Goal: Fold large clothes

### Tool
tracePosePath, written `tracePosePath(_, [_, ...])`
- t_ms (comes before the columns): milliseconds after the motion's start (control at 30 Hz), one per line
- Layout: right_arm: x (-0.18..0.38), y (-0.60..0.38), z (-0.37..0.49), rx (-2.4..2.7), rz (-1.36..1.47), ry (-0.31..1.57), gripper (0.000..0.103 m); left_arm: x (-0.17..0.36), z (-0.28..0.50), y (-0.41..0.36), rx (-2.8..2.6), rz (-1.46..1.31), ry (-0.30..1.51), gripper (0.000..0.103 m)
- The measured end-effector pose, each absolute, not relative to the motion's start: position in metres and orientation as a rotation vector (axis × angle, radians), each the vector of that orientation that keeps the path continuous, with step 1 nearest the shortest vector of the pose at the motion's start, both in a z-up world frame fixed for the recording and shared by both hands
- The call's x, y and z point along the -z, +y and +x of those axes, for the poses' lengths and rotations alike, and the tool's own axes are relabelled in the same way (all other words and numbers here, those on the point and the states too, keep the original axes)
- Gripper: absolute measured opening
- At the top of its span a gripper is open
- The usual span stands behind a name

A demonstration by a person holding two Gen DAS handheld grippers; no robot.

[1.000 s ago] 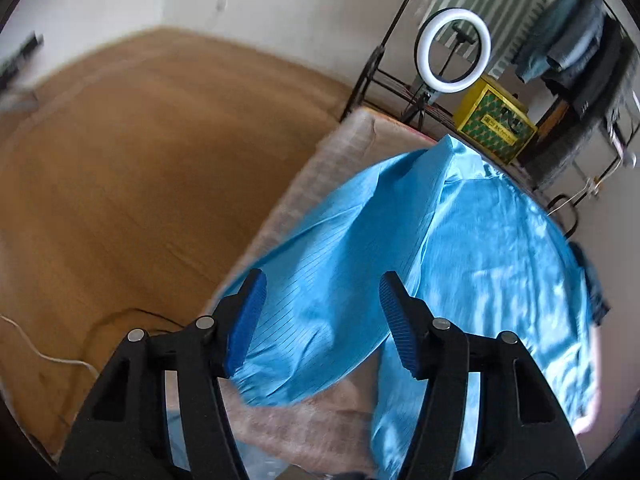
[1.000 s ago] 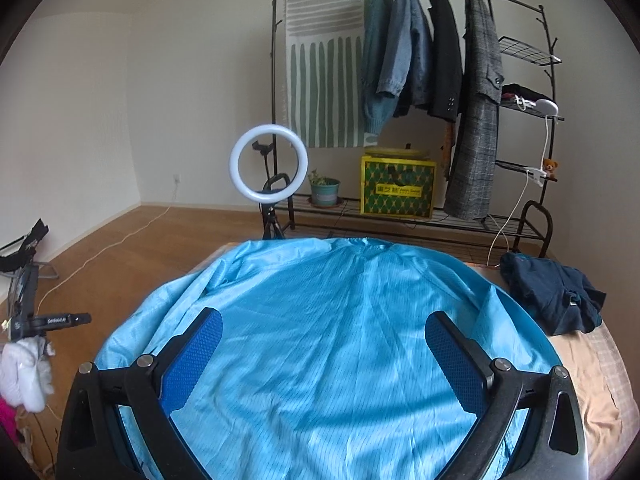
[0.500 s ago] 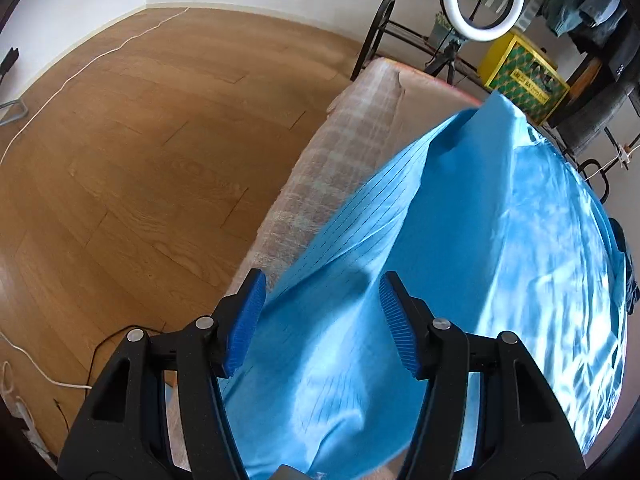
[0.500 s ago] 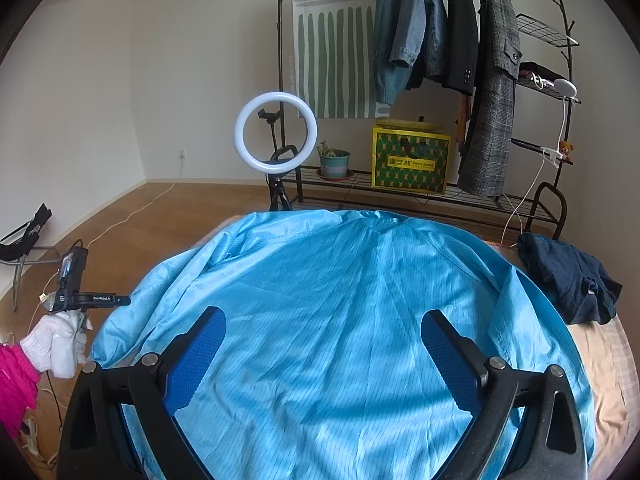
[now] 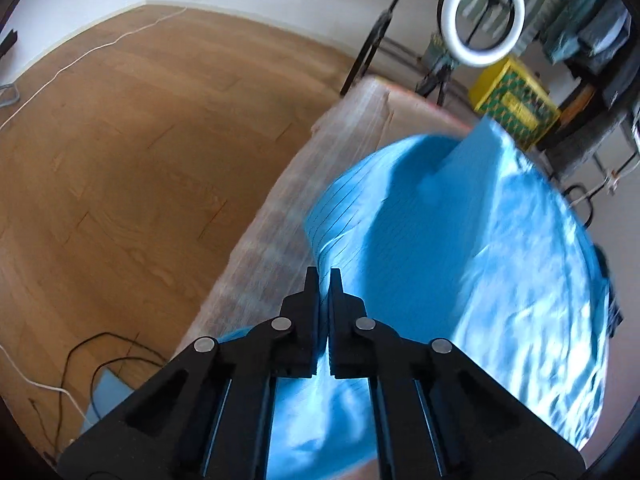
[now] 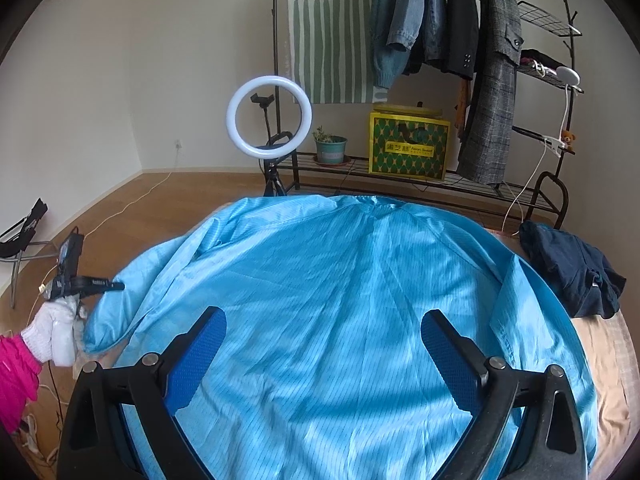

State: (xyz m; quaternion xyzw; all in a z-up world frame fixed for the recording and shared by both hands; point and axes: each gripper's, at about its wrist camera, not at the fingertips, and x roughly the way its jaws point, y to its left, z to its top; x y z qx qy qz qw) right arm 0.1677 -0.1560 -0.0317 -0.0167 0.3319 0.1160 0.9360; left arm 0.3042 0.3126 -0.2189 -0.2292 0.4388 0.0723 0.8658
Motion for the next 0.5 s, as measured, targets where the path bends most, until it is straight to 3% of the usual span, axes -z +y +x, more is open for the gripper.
tracePosePath(267, [0.043,-0.147,0.176,-0.329,-0.006,0.749,0.074,0.128,0.309,0.316,-0.091,-0.536,0.684,0.0])
tracePosePath(500, [0.057,-0.148,0.185,-0.342,0.011,0.783,0.064,0.071,0.275,0.246,0.119,-0.414,0.588,0.0])
